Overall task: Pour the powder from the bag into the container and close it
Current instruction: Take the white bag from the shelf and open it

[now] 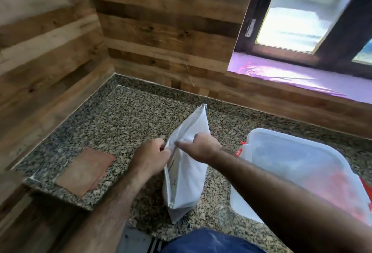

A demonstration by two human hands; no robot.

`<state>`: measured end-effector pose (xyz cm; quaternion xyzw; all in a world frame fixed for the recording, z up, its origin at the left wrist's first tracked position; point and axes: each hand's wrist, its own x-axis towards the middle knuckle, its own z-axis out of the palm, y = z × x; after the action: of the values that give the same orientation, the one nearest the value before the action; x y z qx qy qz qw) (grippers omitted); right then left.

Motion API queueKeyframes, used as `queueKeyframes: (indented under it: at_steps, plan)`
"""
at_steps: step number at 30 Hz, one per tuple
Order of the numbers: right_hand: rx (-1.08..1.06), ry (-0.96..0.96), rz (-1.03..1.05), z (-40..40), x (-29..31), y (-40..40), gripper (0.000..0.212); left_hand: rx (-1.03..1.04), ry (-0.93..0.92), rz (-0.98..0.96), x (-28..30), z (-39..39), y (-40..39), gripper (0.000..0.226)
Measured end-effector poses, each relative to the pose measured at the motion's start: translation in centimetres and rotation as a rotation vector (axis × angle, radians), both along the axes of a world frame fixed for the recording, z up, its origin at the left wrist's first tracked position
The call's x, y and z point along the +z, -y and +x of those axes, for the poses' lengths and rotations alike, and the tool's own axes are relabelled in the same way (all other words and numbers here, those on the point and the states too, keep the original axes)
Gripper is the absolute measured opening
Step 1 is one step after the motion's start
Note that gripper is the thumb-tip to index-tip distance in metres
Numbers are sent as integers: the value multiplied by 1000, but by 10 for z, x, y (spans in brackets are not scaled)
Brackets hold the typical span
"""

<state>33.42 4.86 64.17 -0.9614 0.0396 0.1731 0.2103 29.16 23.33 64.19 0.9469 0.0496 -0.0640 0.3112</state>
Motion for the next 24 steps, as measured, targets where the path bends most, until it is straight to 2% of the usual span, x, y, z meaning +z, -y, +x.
queueKeyframes:
  at_steps: [6, 9, 12, 14, 16, 18, 21, 24]
  plan:
    - [49, 61, -219, 0, 8, -6, 36, 11, 15, -44, -11, 11, -16, 42]
    - [14, 56, -168, 1, 8, 0, 42, 0, 19, -84, -14, 11, -18, 44]
    - [-10, 41, -79, 0, 10, -8, 68, -15, 13, -156, -17, 12, -17, 45]
    - [56, 34, -156, 1, 7, -19, 62, -12, 23, -180, -19, 14, -15, 46]
    - [111, -4, -190, 4, 4, -27, 41, -11, 38, -193, -21, 15, -15, 47]
    - [116, -44, -113, 7, 1, -27, 23, -17, 47, -210, -23, 16, -17, 47]
    - [71, -25, 8, 3, -2, -13, 26, -60, 19, -269, -26, 16, -18, 46]
    - [-52, -4, 200, -6, -6, 4, 28, -178, -127, -444, -30, 16, -9, 43]
